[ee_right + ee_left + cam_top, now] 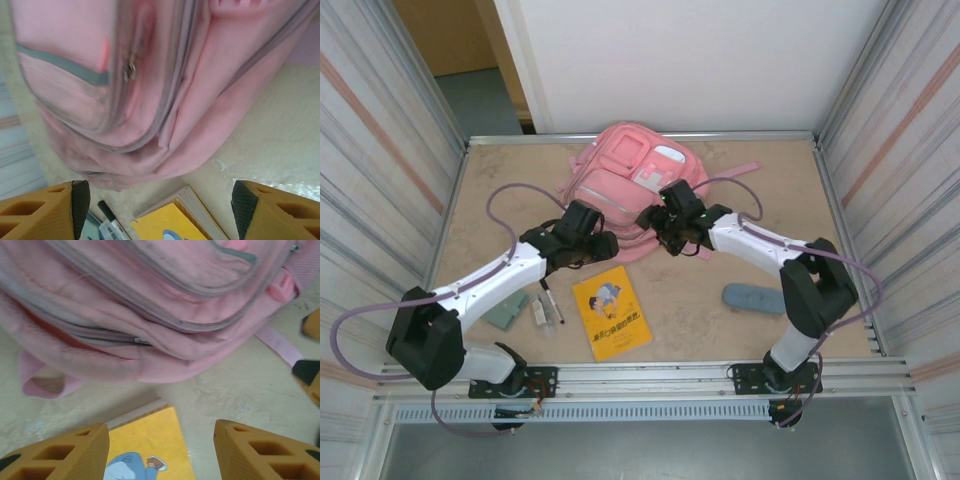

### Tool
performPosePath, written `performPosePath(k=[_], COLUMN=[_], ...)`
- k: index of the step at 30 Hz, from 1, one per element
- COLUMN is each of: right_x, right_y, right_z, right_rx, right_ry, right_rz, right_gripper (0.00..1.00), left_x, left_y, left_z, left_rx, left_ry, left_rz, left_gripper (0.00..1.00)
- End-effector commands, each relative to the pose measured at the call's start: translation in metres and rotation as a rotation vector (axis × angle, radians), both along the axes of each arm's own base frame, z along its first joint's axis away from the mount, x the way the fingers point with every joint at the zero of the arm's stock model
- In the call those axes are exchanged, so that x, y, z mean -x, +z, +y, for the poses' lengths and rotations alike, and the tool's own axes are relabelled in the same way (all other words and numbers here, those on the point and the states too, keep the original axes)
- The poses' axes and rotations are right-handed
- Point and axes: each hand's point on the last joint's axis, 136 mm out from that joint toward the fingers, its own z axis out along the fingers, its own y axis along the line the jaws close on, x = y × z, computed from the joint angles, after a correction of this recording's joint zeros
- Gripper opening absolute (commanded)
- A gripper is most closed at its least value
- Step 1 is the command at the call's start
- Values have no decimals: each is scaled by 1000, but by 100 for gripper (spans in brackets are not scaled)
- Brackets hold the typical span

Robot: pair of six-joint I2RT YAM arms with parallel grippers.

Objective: Pack books, pencil case, and school supplies into a backpack

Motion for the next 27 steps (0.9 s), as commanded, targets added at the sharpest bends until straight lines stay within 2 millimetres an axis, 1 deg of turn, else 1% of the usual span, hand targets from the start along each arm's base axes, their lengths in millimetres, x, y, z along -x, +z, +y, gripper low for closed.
performPosePath(k=[1, 4, 7, 8, 9, 10, 11, 12, 14, 15, 16, 20, 23, 27], right_x=[-5, -13, -23, -26, -31, -33, -36, -38, -41, -42, -42, -45, -47, -52], right_y=[-7, -17, -33, -40, -44, -47, -47, -43, -29, -19, -13, 21, 43, 69], right_z=[31, 47, 56, 59, 61, 62, 62, 63, 62, 61, 60, 64, 65, 65], right_rx=[-53, -68, -72, -85, -108, -121, -139, -155, -158, -158, -159, -204, -225, -252], right_ry=[5, -11, -37, -49, -61, -71, -79, -77, -70, -67, -64, -42, -22, -5], right_rz=[47, 65, 77, 89, 90, 93, 85, 60, 14, -11, -25, -83, -116, -165], right_gripper=[72, 71, 70, 66, 59, 48, 33, 22, 6, 2, 0, 0, 0, 0], left_x=[4, 6, 7, 7, 7, 8, 9, 10, 10, 10, 9, 3, -6, -18], left_y=[2, 5, 2, 1, 0, -1, -1, -2, -2, 0, 2, 12, 16, 27], left_z=[14, 21, 25, 25, 25, 25, 24, 24, 24, 23, 22, 9, 2, -12], left_rx=[3, 2, 0, 6, 12, 14, 18, 20, 22, 24, 30, 72, 81, 85], left_ry=[35, 46, 55, 58, 58, 55, 50, 46, 44, 41, 33, -1, -10, -40], left_rz=[4, 0, -12, -8, -1, 3, 5, 5, 1, -2, -3, -31, -47, -69], left_gripper=[57, 57, 58, 57, 57, 57, 57, 57, 57, 57, 57, 58, 58, 58])
